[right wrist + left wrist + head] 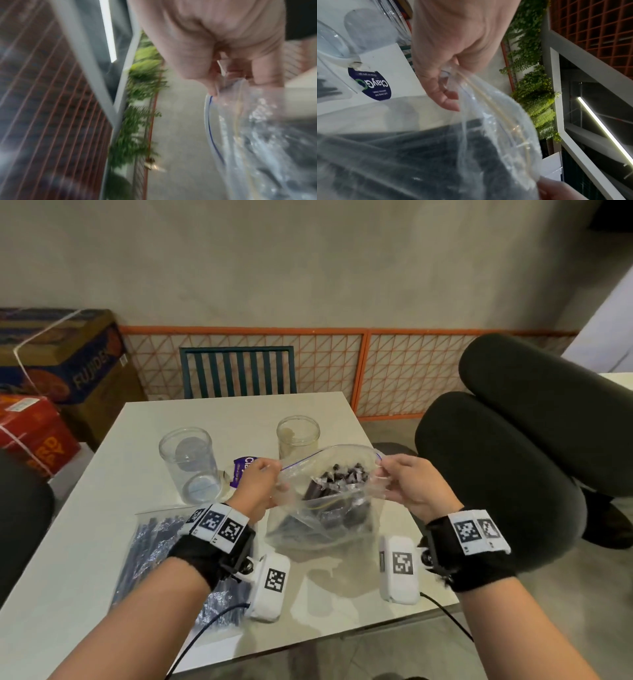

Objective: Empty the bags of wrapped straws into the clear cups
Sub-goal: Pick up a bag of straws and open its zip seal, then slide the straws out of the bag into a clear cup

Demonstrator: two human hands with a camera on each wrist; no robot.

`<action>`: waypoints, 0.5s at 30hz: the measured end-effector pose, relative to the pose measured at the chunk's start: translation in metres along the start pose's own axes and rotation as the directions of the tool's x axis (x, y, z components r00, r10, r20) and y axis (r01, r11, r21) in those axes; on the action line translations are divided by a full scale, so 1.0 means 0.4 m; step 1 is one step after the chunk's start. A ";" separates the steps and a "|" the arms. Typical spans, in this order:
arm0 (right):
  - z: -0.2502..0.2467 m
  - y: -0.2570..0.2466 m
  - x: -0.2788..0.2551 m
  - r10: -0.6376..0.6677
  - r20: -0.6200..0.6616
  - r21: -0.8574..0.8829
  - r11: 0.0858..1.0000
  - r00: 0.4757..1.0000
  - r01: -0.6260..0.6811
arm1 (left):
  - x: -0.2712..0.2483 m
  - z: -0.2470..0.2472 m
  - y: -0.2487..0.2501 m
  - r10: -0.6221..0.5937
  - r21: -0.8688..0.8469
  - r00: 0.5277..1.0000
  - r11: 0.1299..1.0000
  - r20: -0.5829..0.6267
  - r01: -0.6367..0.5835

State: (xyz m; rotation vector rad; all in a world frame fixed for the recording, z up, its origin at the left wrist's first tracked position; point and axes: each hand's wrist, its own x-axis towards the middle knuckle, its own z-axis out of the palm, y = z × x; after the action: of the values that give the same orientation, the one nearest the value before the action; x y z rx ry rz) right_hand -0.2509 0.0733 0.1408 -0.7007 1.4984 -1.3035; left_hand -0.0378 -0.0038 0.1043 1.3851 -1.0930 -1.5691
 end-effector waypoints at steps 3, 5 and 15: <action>0.006 0.027 0.032 0.189 0.070 0.363 0.910 0.980 -0.201 | -0.009 0.000 -0.014 0.003 0.173 0.992 0.985 0.130 -0.025; 0.010 0.052 0.054 0.273 0.074 0.364 0.888 0.959 -0.280 | -0.008 0.003 -0.015 0.082 0.447 0.975 0.878 0.208 -0.169; 0.037 0.070 0.039 0.333 0.178 0.066 0.935 0.926 -0.349 | 0.024 0.057 0.008 0.074 0.435 0.978 0.887 0.197 -0.155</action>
State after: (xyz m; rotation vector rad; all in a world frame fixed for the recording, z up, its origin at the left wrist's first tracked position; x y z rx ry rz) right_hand -0.2376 0.0610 0.1106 -0.4467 1.3430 -1.0189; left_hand -0.0616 -0.0112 0.1051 1.4578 -1.6980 -1.4242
